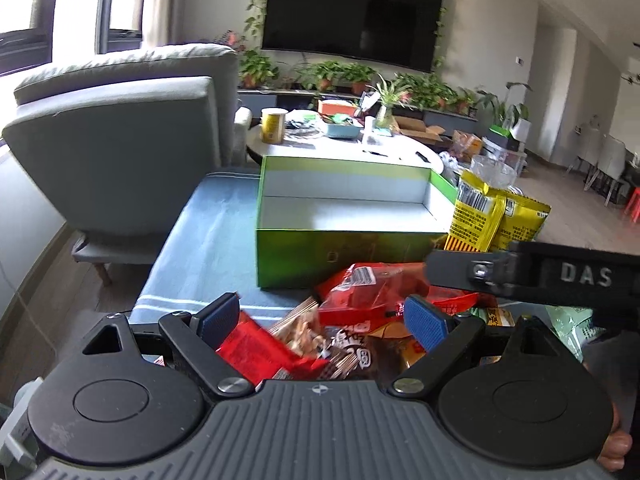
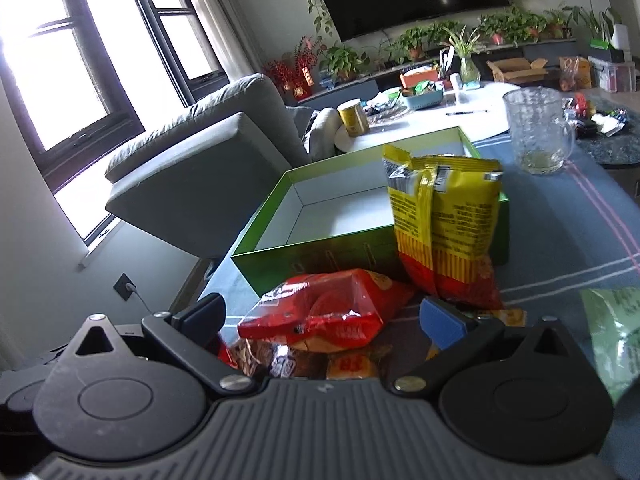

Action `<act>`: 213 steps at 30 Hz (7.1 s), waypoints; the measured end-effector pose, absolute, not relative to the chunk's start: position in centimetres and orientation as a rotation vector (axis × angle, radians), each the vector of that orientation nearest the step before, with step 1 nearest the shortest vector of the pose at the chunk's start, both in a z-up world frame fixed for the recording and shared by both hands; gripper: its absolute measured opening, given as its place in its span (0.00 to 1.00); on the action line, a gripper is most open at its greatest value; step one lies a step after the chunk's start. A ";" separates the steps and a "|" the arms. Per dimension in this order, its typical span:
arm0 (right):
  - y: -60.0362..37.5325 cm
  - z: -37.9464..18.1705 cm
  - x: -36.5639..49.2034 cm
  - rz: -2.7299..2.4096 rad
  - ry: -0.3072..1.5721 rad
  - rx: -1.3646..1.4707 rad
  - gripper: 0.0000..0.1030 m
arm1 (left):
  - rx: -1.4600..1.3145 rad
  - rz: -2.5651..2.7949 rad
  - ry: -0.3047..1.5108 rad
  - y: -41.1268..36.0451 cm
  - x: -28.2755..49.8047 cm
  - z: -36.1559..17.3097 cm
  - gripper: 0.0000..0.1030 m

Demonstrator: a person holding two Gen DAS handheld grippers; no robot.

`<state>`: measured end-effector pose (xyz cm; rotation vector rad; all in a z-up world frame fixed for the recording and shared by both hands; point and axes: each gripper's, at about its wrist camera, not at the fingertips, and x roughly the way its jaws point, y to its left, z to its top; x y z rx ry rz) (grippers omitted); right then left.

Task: Organize snacks
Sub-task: 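Grasp the red snack packet with the right gripper, then carry the red packet into the green box and open the right gripper, then move the right gripper back to the pile over the red-and-white biscuit pack, then grasp the red-and-white biscuit pack with the right gripper and lift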

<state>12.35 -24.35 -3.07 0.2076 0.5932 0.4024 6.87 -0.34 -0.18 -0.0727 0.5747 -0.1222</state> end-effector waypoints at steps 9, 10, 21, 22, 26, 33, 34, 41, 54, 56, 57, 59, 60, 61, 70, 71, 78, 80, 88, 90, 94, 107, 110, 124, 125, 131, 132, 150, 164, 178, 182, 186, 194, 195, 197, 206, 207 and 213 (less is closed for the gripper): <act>-23.8 -4.4 15.9 0.426 0.701 0.257 0.88 | -0.071 -0.195 0.651 -0.9 10.8 -1.6 0.86; -23.8 -4.7 16.2 0.429 0.718 0.262 0.88 | -0.068 -0.206 0.662 -0.9 11.1 -1.8 0.86; -23.3 -6.0 19.2 0.438 0.885 0.276 0.88 | -0.092 -0.263 0.722 -0.4 13.8 -3.1 0.86; -23.3 -6.0 19.4 0.441 0.896 0.280 0.88 | -0.098 -0.266 0.723 -0.4 14.1 -3.2 0.86; -23.3 -6.1 20.1 0.453 0.935 0.311 0.88 | -0.158 -0.302 0.736 0.2 14.7 -3.6 0.86; -22.9 -6.5 21.0 0.453 0.974 0.327 0.88 | -0.182 -0.395 0.758 -0.8 15.4 -4.5 0.87; -22.8 -6.7 21.0 0.454 0.982 0.333 0.88 | -0.173 -0.409 0.751 -1.1 15.4 -4.6 0.87; -22.5 -6.5 21.3 0.463 0.975 0.328 0.85 | -0.238 -0.490 0.755 -1.1 15.4 -4.6 0.74; -23.9 -3.5 18.2 0.566 0.878 0.383 0.74 | -0.097 -0.467 0.580 -2.8 10.7 -0.2 0.74; -23.9 -2.5 17.6 0.583 0.843 0.385 0.74 | -0.089 -0.468 0.548 -2.8 10.4 0.7 0.74; -24.0 -2.0 17.3 0.590 0.826 0.382 0.74 | -0.085 -0.468 0.531 -2.8 10.3 1.1 0.74; -23.9 -1.0 17.0 0.601 0.794 0.371 0.74 | -0.079 -0.468 0.507 -2.9 10.4 2.1 0.74; -24.0 -0.6 17.0 0.606 0.782 0.368 0.74 | -0.074 -0.468 0.493 -2.9 10.4 2.6 0.74; -23.8 -0.1 17.1 0.610 0.770 0.366 0.74 | -0.070 -0.467 0.478 -3.0 10.5 2.9 0.74; -23.2 2.7 19.7 0.631 0.692 0.375 0.74 | -0.043 -0.454 0.410 -3.0 14.2 5.5 0.74; -23.3 2.9 20.1 0.634 0.694 0.385 0.73 | -0.036 -0.451 0.408 -3.0 14.6 5.5 0.74; -23.4 2.8 23.6 0.672 0.716 0.438 0.73 | -0.019 -0.445 0.413 -2.6 17.9 5.2 0.74; -23.1 2.5 24.4 0.675 0.722 0.442 0.73 | -0.016 -0.447 0.421 -2.3 18.7 4.8 0.74; -22.4 0.5 27.0 0.673 0.759 0.468 0.73 | -0.030 -0.423 0.471 -1.3 21.5 2.7 0.74; -22.1 0.0 27.5 0.667 0.769 0.466 0.73 | -0.046 -0.422 0.484 -1.0 21.9 2.4 0.75; -21.6 -0.4 28.3 0.655 0.779 0.476 0.73 | -0.078 -0.409 0.484 0.1 22.7 1.9 0.74; -20.9 0.6 27.0 0.626 0.717 0.402 0.74 | -0.142 -0.357 0.474 2.7 21.9 1.9 0.73; -21.3 1.2 26.2 0.626 0.715 0.394 0.74 | -0.153 -0.333 0.468 3.6 21.0 2.3 0.74; -22.1 3.3 19.3 0.638 0.623 0.280 0.74 | -0.266 -0.215 0.576 9.8 13.5 -1.8 0.75; -22.1 3.1 18.8 0.635 0.622 0.266 0.74 | -0.276 -0.220 0.586 9.9 13.0 -2.1 0.75; -21.5 1.4 15.8 0.638 0.647 0.202 0.74 | -0.276 -0.233 0.662 9.1 10.7 -4.7 0.75; -21.5 1.0 15.3 0.637 0.653 0.201 0.74 | -0.284 -0.238 0.674 9.0 10.4 -5.1 0.75; -22.6 -2.4 9.2 0.611 0.727 0.180 0.74 | -0.326 -0.208 0.689 7.4 4.3 -5.3 0.76; -22.7 -4.4 7.9 0.602 0.778 0.149 0.75 | -0.331 -0.306 0.752 5.8 1.5 -5.8 0.78; -21.5 -4.8 8.5 0.602 0.794 0.149 0.74 | -0.349 -0.251 0.763 6.4 2.3 -6.2 0.78; -20.7 -4.0 8.4 0.632 0.783 0.176 0.71 | -0.351 -0.248 0.760 6.7 2.4 -6.4 0.78; -19.3 -4.8 9.1 0.641 0.834 0.164 0.69 | -0.340 -0.256 0.758 6.5 2.6 -6.4 0.78; -17.9 -6.8 10.2 0.596 0.930 0.187 0.69 | -0.276 -0.281 0.751 5.9 2.9 -6.5 0.78; -17.9 -6.7 10.2 0.589 0.927 0.185 0.68 | -0.278 -0.284 0.748 5.9 2.9 -6.6 0.78; -17.7 -6.7 10.2 0.578 0.923 0.180 0.65 | -0.287 -0.297 0.742 6.0 3.0 -6.7 0.78; -17.6 -5.8 9.6 0.570 0.859 0.148 0.53 | -0.296 -0.330 0.675 4.9 1.9 -4.4 0.74; -17.7 -5.4 9.5 0.572 0.841 0.147 0.53 | -0.287 -0.331 0.656 4.7 1.8 -3.8 0.74; -18.4 -2.2 9.3 0.582 0.729 0.147 0.53 | -0.244 -0.356 0.561 3.5 2.4 -0.4 0.74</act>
